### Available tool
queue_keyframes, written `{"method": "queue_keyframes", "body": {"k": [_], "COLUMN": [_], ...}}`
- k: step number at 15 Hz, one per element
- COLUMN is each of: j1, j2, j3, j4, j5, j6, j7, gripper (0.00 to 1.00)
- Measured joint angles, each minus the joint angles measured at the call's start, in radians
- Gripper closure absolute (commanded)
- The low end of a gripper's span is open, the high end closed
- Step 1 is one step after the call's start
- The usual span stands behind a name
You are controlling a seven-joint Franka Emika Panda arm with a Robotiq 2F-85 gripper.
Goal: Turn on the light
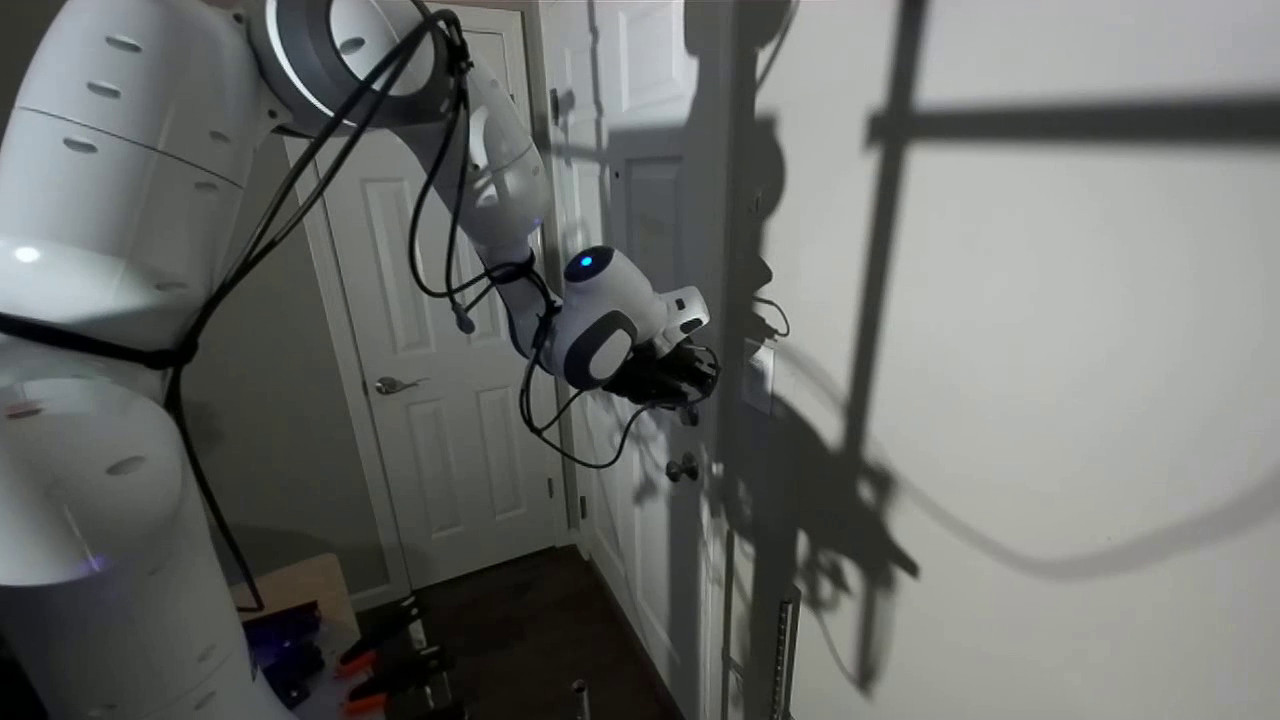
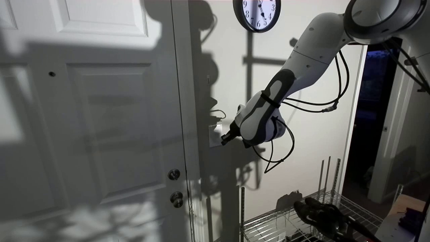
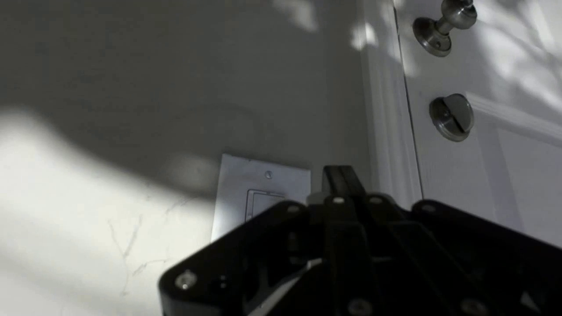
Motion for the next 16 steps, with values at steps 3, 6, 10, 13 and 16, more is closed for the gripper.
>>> {"method": "queue_keyframes", "body": {"k": [3,6,10,13,16], "j1": [-0.019,-0.036,-0.069,-0.088,-0.097], "j2": [-0.003,-0.002,0.012,0.037,0.072], "j3": [-0.005,-0.005,0.011,0.02,0.024], "j4": [0.005,0.021,0.058,0.103,0.145], "j5": [-0.041,-0.077,-0.124,-0.139,-0.144], "j6": [0.0,0.0,0.0,0.0,0.0], "j7": [0.012,0.02,0.041,0.043,0.043], "gripper": [1.0,1.0,1.0,1.0,1.0]}}
